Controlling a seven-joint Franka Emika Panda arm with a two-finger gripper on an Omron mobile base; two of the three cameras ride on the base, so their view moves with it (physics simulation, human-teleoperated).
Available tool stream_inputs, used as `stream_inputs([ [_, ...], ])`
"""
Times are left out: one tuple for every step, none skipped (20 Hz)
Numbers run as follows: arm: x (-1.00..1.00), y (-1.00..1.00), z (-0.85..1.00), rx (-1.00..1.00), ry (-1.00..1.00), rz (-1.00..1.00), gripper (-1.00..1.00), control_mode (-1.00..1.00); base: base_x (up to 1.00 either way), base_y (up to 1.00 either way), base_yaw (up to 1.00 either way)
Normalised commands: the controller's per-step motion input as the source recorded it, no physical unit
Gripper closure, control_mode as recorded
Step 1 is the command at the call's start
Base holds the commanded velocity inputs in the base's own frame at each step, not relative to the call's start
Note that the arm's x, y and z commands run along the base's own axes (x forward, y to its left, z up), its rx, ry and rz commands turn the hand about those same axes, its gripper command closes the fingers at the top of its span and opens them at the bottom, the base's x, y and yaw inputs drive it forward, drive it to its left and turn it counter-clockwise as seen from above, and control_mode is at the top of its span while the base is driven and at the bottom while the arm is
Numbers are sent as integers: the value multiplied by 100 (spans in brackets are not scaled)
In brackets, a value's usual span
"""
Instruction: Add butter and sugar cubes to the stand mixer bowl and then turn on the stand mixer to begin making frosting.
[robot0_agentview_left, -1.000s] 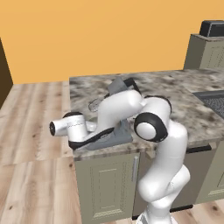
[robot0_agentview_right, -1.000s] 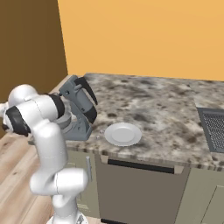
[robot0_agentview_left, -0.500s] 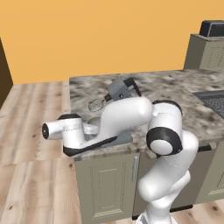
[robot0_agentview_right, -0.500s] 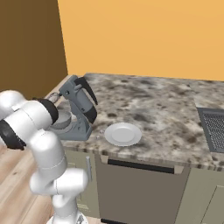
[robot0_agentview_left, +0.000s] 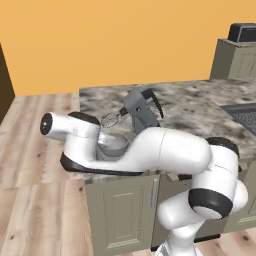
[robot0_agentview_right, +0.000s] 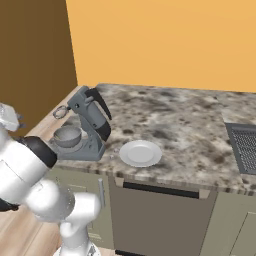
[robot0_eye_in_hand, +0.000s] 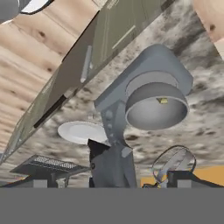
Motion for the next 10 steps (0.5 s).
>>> stream_inputs([
  [-78, -78, 100, 41, 0, 0, -100, -100, 0, 0, 0],
  [-69, -86, 96, 44, 0, 0, -100, -100, 0, 0, 0],
  [-58, -86, 93, 45, 0, 0, -100, -100, 0, 0, 0],
  [-51, -93, 87, 45, 0, 0, -100, -100, 0, 0, 0],
  [-42, -100, 83, 46, 0, 0, -100, -100, 0, 0, 0],
  [-36, -100, 75, 47, 0, 0, -100, -100, 0, 0, 0],
  [-21, -100, 58, 47, 0, 0, -100, -100, 0, 0, 0],
  [-16, -100, 53, 48, 0, 0, -100, -100, 0, 0, 0],
  [-10, -100, 54, 52, 2, 0, -100, -100, 0, 0, 0],
  [-8, -100, 48, 54, 1, 0, -100, -100, 0, 0, 0],
])
